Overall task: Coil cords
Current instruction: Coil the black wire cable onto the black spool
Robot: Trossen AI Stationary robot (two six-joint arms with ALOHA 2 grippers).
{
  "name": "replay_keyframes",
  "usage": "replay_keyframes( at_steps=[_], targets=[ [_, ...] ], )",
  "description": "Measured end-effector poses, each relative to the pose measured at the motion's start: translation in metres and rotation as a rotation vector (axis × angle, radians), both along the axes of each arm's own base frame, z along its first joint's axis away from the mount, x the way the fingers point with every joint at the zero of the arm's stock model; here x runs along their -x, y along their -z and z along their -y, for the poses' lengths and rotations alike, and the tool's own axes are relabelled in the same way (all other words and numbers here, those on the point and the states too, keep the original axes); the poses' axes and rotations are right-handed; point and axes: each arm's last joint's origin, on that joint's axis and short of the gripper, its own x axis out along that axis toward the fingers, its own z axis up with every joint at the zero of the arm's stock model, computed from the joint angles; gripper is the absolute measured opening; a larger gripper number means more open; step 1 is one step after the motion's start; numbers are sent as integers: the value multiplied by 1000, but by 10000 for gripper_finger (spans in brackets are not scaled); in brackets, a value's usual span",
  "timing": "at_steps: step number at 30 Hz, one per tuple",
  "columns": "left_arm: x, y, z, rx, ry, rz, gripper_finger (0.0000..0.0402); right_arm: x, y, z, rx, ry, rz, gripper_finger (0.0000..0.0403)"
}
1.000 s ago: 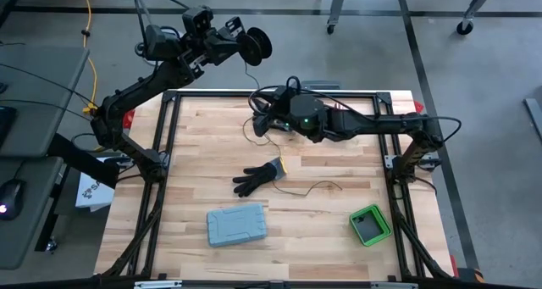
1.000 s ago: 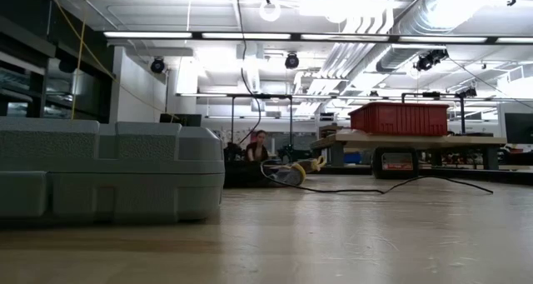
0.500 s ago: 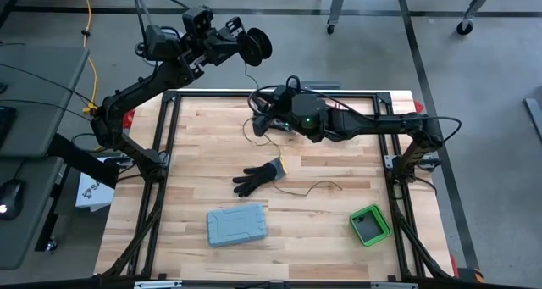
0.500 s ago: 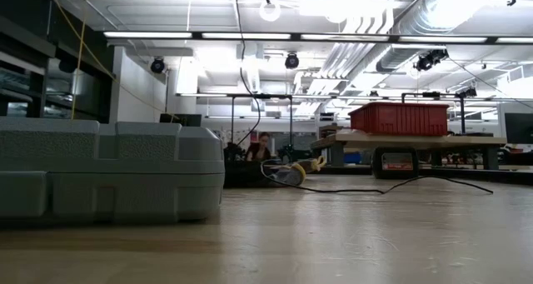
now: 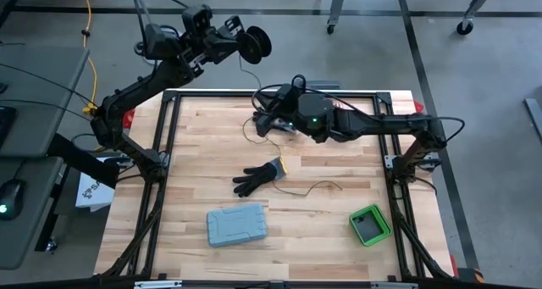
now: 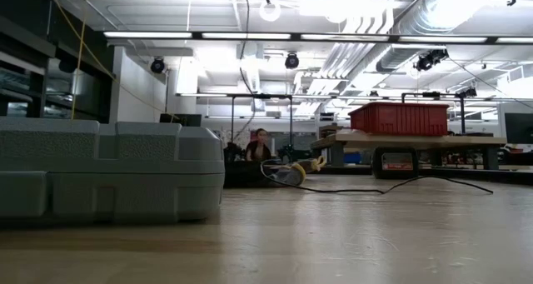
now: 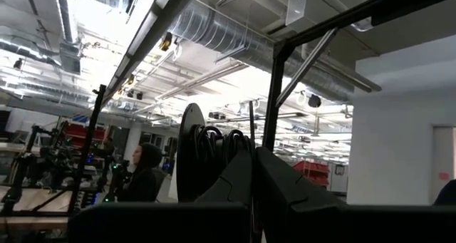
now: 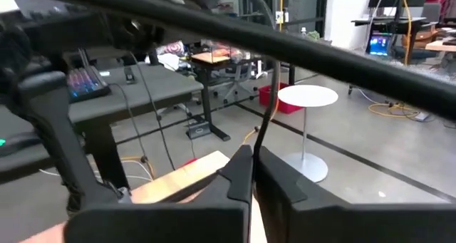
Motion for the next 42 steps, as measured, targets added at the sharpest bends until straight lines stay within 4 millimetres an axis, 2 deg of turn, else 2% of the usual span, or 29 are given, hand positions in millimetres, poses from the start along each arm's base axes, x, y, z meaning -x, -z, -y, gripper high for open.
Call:
replay_keyframes(
  at_steps=[6, 12, 19, 25, 32, 42],
  targets=[
    [17, -1, -21, 13, -77, -34, 0, 21, -18, -12, -11, -39, -1, 1],
    [36, 4, -43, 55, -179, -171, 0, 45, -35, -29, -32, -119, 13, 1],
    [57, 10, -47, 140, -173, -381, 0, 69, -55, -38, 4, -170, 37, 0],
    [52, 23, -31, 212, -102, -543, 0, 76, -67, -30, 20, -250, 109, 0],
    [29, 39, -5, 271, 53, -699, 0, 74, -68, -18, 31, -324, 116, 0],
    [3, 45, 28, 259, 218, -766, 0, 75, -69, -10, 0, -477, 134, 0]
  ],
)
